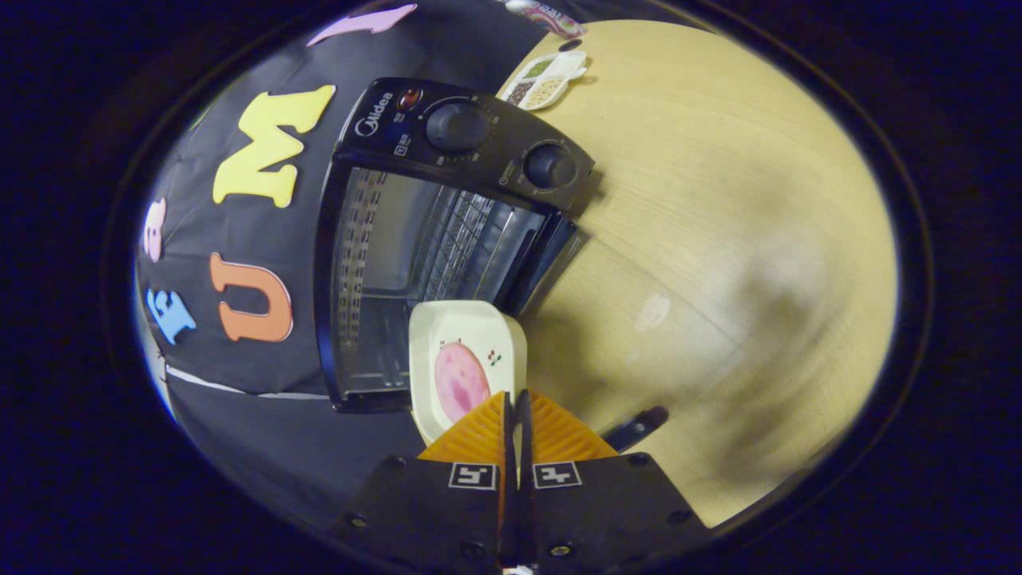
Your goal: Open the electric oven with the left hand, put the food in, and close the electric oven.
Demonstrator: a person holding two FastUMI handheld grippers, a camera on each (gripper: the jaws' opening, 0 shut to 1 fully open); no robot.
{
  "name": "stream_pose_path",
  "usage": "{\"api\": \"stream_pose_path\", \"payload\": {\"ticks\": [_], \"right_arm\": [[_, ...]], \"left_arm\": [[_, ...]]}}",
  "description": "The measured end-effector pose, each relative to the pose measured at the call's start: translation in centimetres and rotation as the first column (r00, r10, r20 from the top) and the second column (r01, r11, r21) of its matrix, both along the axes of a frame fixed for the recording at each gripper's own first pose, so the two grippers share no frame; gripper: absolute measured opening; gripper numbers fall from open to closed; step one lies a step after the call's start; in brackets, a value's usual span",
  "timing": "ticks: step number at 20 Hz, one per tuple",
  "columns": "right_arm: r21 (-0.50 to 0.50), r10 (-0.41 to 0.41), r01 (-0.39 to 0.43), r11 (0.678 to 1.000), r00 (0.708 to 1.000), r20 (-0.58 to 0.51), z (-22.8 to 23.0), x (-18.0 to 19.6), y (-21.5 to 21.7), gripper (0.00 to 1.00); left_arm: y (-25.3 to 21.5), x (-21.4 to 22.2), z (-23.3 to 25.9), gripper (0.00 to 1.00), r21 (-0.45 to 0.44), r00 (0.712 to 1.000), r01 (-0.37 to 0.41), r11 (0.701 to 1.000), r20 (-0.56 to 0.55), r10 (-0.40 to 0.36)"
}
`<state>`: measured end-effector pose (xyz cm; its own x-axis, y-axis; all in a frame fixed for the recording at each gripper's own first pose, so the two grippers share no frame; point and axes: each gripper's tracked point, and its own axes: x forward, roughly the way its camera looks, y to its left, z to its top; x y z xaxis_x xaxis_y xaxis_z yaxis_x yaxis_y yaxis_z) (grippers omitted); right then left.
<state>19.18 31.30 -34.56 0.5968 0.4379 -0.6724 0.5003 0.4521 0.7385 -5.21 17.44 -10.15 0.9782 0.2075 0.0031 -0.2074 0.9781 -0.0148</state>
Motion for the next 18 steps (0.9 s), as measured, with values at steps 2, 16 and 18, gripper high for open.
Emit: {"api": "stream_pose_path", "payload": {"ticks": [2,16,18], "right_arm": [[-0.016,-0.058,0.059,0.998,0.998,0.037,0.2,0.7,0.5,0.04],[0.044,-0.254,0.25,0.967,0.953,0.164,-0.7,9.4,1.0,0.04],[0.012,-0.261,0.262,0.965,0.952,0.163,-1.7,10.1,0.8,0.0]], "left_arm": [[0.8,0.3,-0.1,0.95,-0.009,1.0,-0.023,1.0,0.005,0.023],[1.5,1.7,-1.2,0.95,-0.017,0.998,-0.058,0.998,-0.004,0.058],[1.1,1.8,-1.4,0.95,-0.017,0.999,-0.053,0.998,-0.009,0.052]]}}
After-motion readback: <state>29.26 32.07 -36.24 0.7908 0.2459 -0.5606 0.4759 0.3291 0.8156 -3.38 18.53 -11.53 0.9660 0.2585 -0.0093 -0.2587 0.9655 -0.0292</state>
